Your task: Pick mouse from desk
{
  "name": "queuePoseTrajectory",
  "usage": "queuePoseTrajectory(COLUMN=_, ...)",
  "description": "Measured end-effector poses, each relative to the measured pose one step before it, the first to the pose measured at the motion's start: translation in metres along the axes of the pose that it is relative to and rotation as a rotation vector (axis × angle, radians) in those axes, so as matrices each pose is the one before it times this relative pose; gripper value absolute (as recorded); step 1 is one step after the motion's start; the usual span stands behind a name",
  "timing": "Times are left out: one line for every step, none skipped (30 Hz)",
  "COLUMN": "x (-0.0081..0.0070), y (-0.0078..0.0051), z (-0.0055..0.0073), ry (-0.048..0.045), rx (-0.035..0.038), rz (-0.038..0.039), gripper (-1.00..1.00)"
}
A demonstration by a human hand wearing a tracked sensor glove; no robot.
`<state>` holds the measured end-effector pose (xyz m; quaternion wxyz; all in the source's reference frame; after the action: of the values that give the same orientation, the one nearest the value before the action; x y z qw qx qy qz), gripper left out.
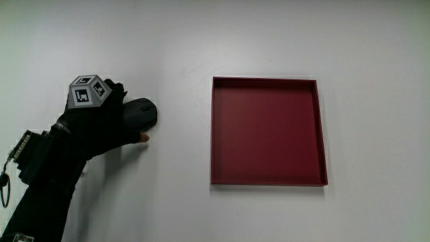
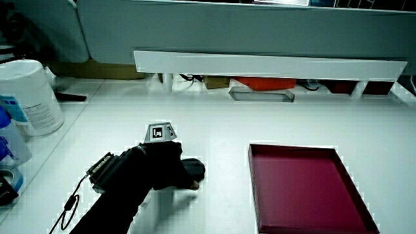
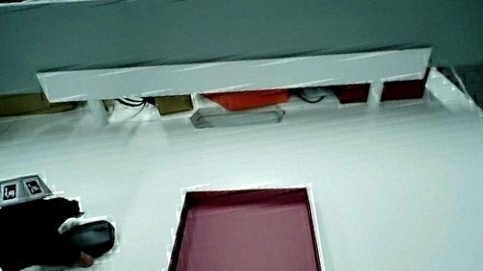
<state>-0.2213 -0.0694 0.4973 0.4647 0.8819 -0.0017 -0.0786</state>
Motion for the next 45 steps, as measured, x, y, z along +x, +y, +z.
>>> queuePoseTrajectory(x=0.00264, y=-0.00372, z=0.00127, ry=0.00412, rx=-0.01479, rz=0.0084, gripper=0.0)
queuePoseTrajectory(x=-0.00078, y=0.00189, z=-0.00128, ry=-0.00316, rx=0.00665, rz=-0.00147, gripper=0.0)
queuePoseTrajectory(x=0.00087, y=-0.0005, z=0.00036, ry=0.00708, rx=0.007, rz=-0.00379, gripper=0.0)
queuePoseTrajectory(x=-0.00129, y=0.00254, z=-0.00116, ry=-0.00185, rx=0.02111, rz=-0.02097, gripper=0.05)
queuePoseTrajectory(x=0.00185, y=-0.00252, z=0.00154, ry=0.00859, rx=0.01475, rz=0.00041, gripper=0.11)
queuePoseTrajectory(x=0.00126, y=-0.0015, z=0.00082, ry=-0.0079, rx=0.00025, rz=-0.00238, gripper=0.16)
queuePoseTrajectory(x=0.00031, y=0.00098, z=-0.00055, ry=0.00162, rx=0.00082, rz=-0.00018, gripper=0.21)
queuePoseTrajectory(x=0.00116, y=-0.00065, z=0.00033, ry=-0.00095, rx=-0.00721, rz=0.00347, gripper=0.26)
queuePoseTrajectory(x=0.00118, y=-0.00082, z=0.00037, ry=0.00473, rx=0.01948, rz=-0.00665, gripper=0.32)
queuePoseTrajectory(x=-0.00062, y=0.00182, z=-0.00108, ry=0.00587, rx=-0.00249, rz=0.00393, gripper=0.37)
queuePoseTrajectory(x=-0.0001, y=-0.0002, z=0.00019, ry=-0.00396, rx=0.00254, rz=-0.00336, gripper=0.42)
queuePoseTrajectory(x=0.00001, y=-0.00071, z=0.00051, ry=-0.00132, rx=0.00466, rz=-0.00258, gripper=0.47)
queuePoseTrajectory(x=-0.00002, y=-0.0002, z=0.00005, ry=-0.00242, rx=-0.00222, rz=0.00285, gripper=0.53)
queuePoseTrajectory(x=0.00082, y=-0.00035, z=0.00042, ry=0.01228, rx=0.00669, rz=-0.00399, gripper=0.58)
queuePoseTrajectory(x=-0.00064, y=0.00196, z=-0.00112, ry=-0.00192, rx=-0.00045, rz=0.00271, gripper=0.63)
queuePoseTrajectory(x=-0.00061, y=0.00139, z=-0.00049, ry=0.00478, rx=0.01442, rz=-0.01329, gripper=0.68)
queuePoseTrajectory(x=0.00021, y=-0.00088, z=0.00037, ry=-0.01063, rx=-0.01388, rz=0.00144, gripper=0.74)
queuePoseTrajectory(x=-0.00025, y=0.00001, z=0.00006, ry=0.01509, rx=0.01226, rz=-0.00749, gripper=0.79)
queuePoseTrajectory(x=-0.00099, y=0.00092, z=-0.0009, ry=-0.00265, rx=0.00352, rz=0.0009, gripper=0.84)
queuePoseTrajectory(x=0.00038, y=-0.0004, z=0.00004, ry=-0.00437, rx=-0.00624, rz=-0.00288, gripper=0.89)
queuePoseTrajectory(x=0.00051, y=0.00007, z=-0.00028, ry=0.0069, rx=0.01806, rz=-0.00473, gripper=0.95)
queuePoseTrajectory(x=0.00194, y=-0.00216, z=0.00067, ry=-0.00512, rx=0.00133, rz=0.00066, gripper=1.0)
queuePoseTrajectory(x=0.0004, y=0.00046, z=-0.00037, ry=0.02368, rx=0.01767, rz=-0.00745, gripper=1.0)
queuePoseTrajectory(x=0.00058, y=-0.00084, z=-0.0001, ry=0.00709, rx=0.00314, rz=-0.0055, gripper=1.0)
queuePoseTrajectory(x=-0.0006, y=0.00012, z=-0.00121, ry=0.0042, rx=0.01347, rz=-0.01079, gripper=1.0)
queuePoseTrajectory(x=-0.00197, y=0.00142, z=-0.00231, ry=0.00806, rx=0.0089, rz=-0.01102, gripper=1.0)
queuePoseTrajectory(x=-0.00004, y=-0.00176, z=0.0, ry=-0.00679, rx=-0.00382, rz=0.00375, gripper=1.0)
queuePoseTrajectory(x=-0.00207, y=0.00108, z=-0.00116, ry=-0.00571, rx=0.00998, rz=-0.00843, gripper=1.0)
queuePoseTrajectory(x=0.00031, y=-0.00286, z=0.00227, ry=-0.02145, rx=-0.00481, rz=0.00479, gripper=1.0)
queuePoseTrajectory(x=-0.00076, y=0.00029, z=0.00127, ry=-0.00104, rx=0.00268, rz=-0.00854, gripper=1.0)
queuePoseTrajectory(x=0.00388, y=-0.00427, z=0.00514, ry=0.00472, rx=0.00269, rz=-0.00122, gripper=1.0)
queuePoseTrajectory(x=0.00226, y=-0.0011, z=0.00363, ry=-0.00296, rx=0.00307, rz=-0.01021, gripper=1.0)
queuePoseTrajectory(x=0.00488, y=-0.00382, z=0.00568, ry=-0.00374, rx=0.00558, rz=-0.00617, gripper=1.0)
queuePoseTrajectory(x=0.00323, y=-0.00134, z=0.00343, ry=0.00443, rx=0.00577, rz=-0.01072, gripper=1.0)
queuePoseTrajectory(x=0.00646, y=-0.00504, z=0.00564, ry=0.0006, rx=0.00903, rz=-0.01431, gripper=1.0)
queuePoseTrajectory(x=0.00467, y=-0.00276, z=0.00325, ry=0.00832, rx=0.00998, rz=-0.00963, gripper=1.0)
queuePoseTrajectory(x=0.00528, y=-0.00289, z=0.00328, ry=-0.00393, rx=0.00781, rz=-0.03002, gripper=1.0)
queuePoseTrajectory(x=0.00398, y=-0.0008, z=0.00127, ry=-0.03017, rx=-0.00862, rz=-0.00346, gripper=1.0)
queuePoseTrajectory(x=0.00584, y=-0.00021, z=0.00143, ry=-0.00743, rx=-0.00522, rz=-0.02089, gripper=1.0)
queuePoseTrajectory(x=0.00685, y=0.00024, z=0.00152, ry=0.01589, rx=0.02542, rz=-0.05051, gripper=1.0)
queuePoseTrajectory(x=0.00872, y=-0.0025, z=0.00356, ry=-0.02395, rx=-0.00694, rz=-0.00119, gripper=1.0)
queuePoseTrajectory(x=0.00756, y=-0.001, z=0.00263, ry=0.00282, rx=0.00809, rz=-0.02886, gripper=1.0)
queuePoseTrajectory(x=0.00857, y=-0.00092, z=0.00311, ry=0.00668, rx=0.00737, rz=-0.02187, gripper=1.0)
queuePoseTrajectory(x=0.00857, y=-0.00071, z=0.00317, ry=0.00668, rx=0.00737, rz=-0.02187, gripper=1.0)
queuePoseTrajectory(x=0.00856, y=-0.0005, z=0.00323, ry=0.00668, rx=0.00737, rz=-0.02187, gripper=1.0)
